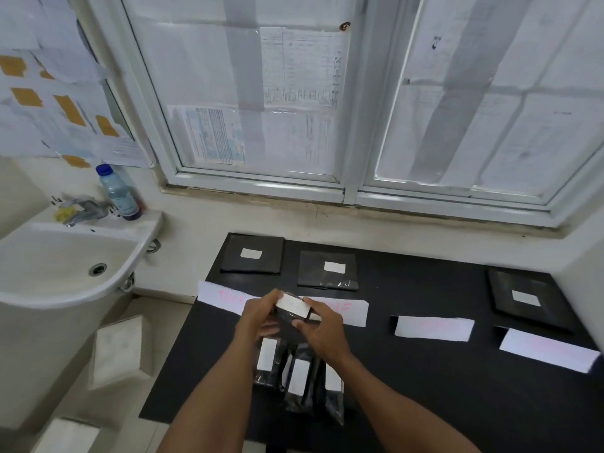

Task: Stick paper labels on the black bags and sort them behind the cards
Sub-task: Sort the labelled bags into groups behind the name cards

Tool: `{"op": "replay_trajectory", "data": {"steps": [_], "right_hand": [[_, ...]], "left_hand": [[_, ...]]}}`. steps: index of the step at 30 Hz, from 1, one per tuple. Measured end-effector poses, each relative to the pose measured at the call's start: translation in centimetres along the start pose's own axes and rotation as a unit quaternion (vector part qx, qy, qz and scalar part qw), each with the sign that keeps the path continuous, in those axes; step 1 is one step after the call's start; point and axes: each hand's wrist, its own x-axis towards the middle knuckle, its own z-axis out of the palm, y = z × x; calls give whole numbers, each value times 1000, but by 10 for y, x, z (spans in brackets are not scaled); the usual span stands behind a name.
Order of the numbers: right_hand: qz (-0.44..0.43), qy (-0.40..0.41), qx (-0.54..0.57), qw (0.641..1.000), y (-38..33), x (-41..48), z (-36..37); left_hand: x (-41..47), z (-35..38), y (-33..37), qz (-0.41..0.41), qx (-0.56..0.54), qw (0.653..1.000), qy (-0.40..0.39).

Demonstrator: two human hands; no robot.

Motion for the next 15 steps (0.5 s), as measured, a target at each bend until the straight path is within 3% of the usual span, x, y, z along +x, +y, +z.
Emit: {"op": "replay_trajectory", "data": {"steps": [7, 15], "right_hand": [[44, -49, -3, 998, -19, 114, 52], [147, -42, -15, 988, -15, 247, 143]], "left_hand": [[96, -43, 61, 16, 2, 1000, 27], [226, -98, 116, 45, 135, 986, 83]]}}
